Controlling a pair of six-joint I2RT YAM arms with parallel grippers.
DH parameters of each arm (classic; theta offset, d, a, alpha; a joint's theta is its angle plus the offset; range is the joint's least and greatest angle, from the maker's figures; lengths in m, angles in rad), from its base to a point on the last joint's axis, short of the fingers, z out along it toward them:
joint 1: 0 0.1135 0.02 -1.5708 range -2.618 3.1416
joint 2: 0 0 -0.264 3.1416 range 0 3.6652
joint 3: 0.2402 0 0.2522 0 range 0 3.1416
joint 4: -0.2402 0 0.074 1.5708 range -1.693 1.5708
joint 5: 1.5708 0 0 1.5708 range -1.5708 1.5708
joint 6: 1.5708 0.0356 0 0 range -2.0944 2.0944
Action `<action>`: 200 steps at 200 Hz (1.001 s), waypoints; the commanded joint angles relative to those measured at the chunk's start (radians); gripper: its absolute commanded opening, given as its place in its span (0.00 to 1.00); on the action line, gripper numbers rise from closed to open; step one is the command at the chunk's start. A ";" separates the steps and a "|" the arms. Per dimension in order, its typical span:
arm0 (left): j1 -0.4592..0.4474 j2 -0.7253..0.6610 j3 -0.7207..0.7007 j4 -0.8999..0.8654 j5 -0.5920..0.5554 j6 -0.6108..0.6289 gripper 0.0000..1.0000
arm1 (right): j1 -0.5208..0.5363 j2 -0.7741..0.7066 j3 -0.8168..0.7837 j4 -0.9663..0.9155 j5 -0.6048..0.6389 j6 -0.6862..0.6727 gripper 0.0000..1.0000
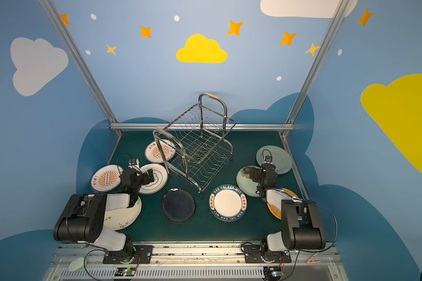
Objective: Load plates into a dish rack
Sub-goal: Rotate the dish rack at the top-center of the table.
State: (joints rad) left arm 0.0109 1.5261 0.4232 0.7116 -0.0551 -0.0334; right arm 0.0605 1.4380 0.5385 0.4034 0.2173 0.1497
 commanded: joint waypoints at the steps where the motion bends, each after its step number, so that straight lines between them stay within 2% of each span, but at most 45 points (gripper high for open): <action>1: 0.005 -0.008 0.012 -0.007 0.023 0.011 1.00 | 0.000 -0.002 -0.004 -0.004 0.005 0.001 0.92; 97: -0.015 -0.012 -0.001 0.016 -0.024 0.018 1.00 | -0.020 0.002 0.007 -0.021 -0.033 0.006 0.92; 139: 0.007 -0.006 0.015 -0.009 0.031 0.009 1.00 | -0.029 0.002 0.006 -0.020 -0.050 0.009 0.92; 200: 0.009 -0.007 0.015 -0.010 0.035 0.010 1.00 | -0.017 0.002 0.003 -0.016 -0.033 0.006 0.92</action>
State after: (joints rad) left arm 0.0177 1.5261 0.4232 0.7097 -0.0307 -0.0299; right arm 0.0376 1.4380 0.5385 0.3912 0.1795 0.1524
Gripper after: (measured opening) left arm 0.998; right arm 0.922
